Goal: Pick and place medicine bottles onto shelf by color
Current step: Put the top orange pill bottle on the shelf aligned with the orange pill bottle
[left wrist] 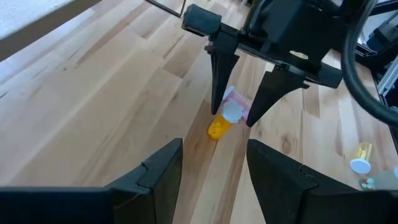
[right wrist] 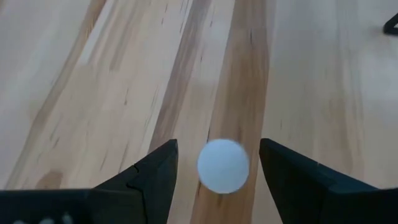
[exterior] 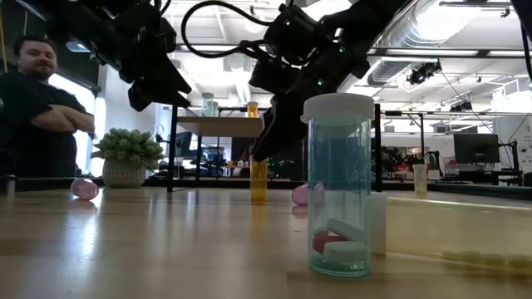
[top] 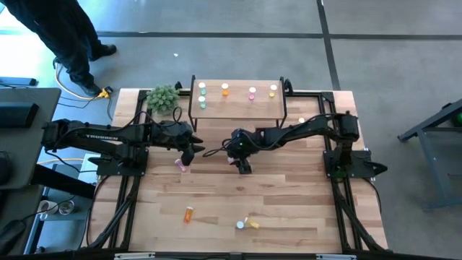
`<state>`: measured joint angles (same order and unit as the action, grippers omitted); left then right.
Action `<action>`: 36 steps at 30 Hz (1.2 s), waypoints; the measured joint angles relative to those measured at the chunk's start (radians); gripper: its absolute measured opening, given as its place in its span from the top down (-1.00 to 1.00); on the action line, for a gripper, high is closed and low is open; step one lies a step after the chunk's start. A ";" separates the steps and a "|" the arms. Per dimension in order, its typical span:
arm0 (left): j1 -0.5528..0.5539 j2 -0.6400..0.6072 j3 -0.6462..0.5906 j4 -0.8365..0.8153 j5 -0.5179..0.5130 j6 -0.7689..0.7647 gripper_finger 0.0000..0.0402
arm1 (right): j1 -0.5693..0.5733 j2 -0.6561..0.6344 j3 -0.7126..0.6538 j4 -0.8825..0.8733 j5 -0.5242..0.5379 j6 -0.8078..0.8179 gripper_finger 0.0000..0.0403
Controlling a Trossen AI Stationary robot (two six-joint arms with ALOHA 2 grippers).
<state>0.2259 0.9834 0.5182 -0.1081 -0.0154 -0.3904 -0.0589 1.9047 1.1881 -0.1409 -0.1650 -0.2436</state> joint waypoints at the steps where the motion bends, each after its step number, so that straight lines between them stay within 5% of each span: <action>1: 0.001 0.000 0.000 0.000 0.000 0.000 0.15 | 0.000 0.002 0.000 -0.005 0.000 0.001 -0.07; 19: 0.001 0.000 0.000 0.000 -0.023 0.000 0.15 | 0.000 0.014 0.000 -0.011 -0.008 0.008 0.44; 36: 0.001 0.000 0.000 0.000 -0.056 0.061 0.15 | -0.037 -0.007 0.156 -0.166 -0.062 -0.012 0.46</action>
<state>0.2265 0.9836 0.5179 -0.1081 -0.0711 -0.3294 -0.0964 1.8977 1.3437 -0.3064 -0.2273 -0.2560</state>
